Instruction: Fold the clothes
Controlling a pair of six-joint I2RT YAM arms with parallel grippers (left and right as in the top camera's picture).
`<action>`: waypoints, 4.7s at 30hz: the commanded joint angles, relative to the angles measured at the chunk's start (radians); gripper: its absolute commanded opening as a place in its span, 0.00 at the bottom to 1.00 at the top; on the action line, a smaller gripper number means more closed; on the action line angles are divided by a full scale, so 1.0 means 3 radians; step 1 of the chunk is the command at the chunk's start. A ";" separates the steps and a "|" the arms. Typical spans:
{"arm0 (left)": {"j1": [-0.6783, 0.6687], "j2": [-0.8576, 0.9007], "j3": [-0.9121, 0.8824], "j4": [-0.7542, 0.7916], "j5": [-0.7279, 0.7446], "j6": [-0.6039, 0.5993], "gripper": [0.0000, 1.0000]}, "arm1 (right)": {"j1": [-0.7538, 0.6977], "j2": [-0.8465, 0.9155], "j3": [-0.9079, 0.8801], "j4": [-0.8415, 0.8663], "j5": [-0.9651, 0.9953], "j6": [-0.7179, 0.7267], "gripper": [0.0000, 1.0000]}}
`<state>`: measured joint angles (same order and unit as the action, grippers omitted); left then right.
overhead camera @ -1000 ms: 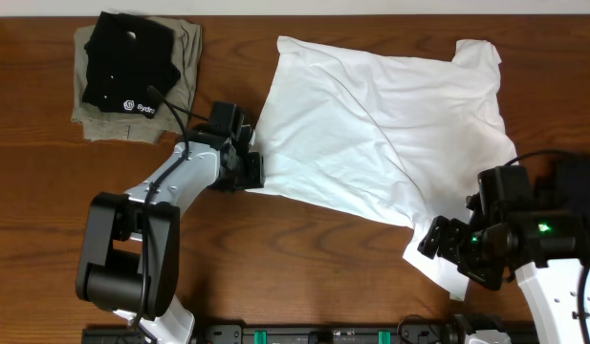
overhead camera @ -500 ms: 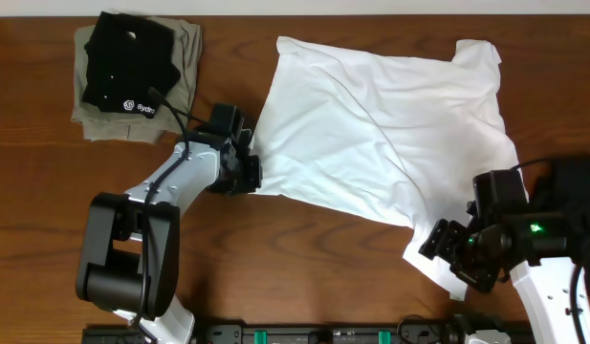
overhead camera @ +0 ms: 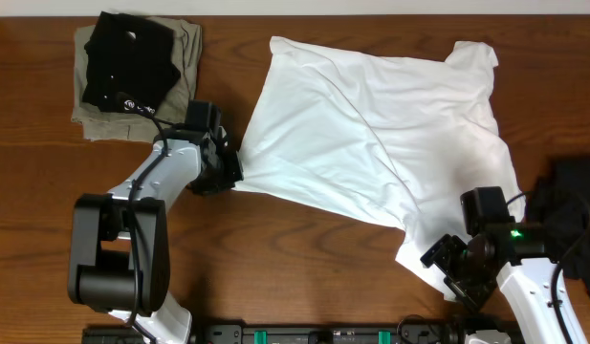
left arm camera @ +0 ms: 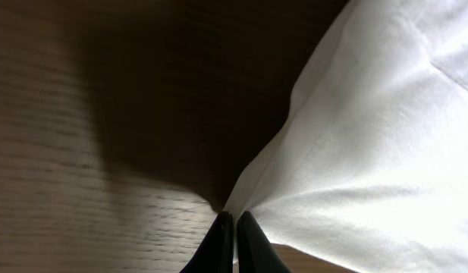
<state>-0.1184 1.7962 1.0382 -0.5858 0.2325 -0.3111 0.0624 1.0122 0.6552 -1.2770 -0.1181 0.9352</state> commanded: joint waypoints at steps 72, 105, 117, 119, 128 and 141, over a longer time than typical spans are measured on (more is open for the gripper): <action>0.0721 0.0048 -0.0020 -0.0118 -0.0179 -0.0203 0.06 | 0.0102 -0.0020 -0.0754 0.1143 -0.0542 -0.0277 0.76; 0.0721 0.0048 -0.0020 -0.0140 -0.0131 -0.0202 0.06 | 0.0507 0.0635 -0.0701 0.1526 -0.0573 -0.0177 0.07; 0.0721 -0.0037 -0.0020 -0.0446 -0.0131 -0.0383 0.06 | 0.0506 0.0635 0.0245 0.0905 -0.0053 -0.0259 0.02; 0.0721 -0.0103 -0.0020 -0.0525 -0.0131 -0.0460 0.06 | 0.0505 0.0635 0.0331 0.0907 -0.0052 -0.0268 0.01; 0.0739 -0.0643 -0.0020 -0.0881 -0.0183 -0.0718 0.06 | 0.0254 0.0635 0.0416 0.0938 -0.0043 -0.0426 0.02; 0.1094 -0.0882 -0.0020 -0.1228 -0.0308 -0.0827 0.06 | -0.0116 0.0635 0.0440 0.1141 -0.0048 -0.0629 0.01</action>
<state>0.1844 1.5414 1.0382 -0.9394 0.1715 -0.5476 0.0502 1.1980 0.7605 -0.9436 -0.1425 0.7803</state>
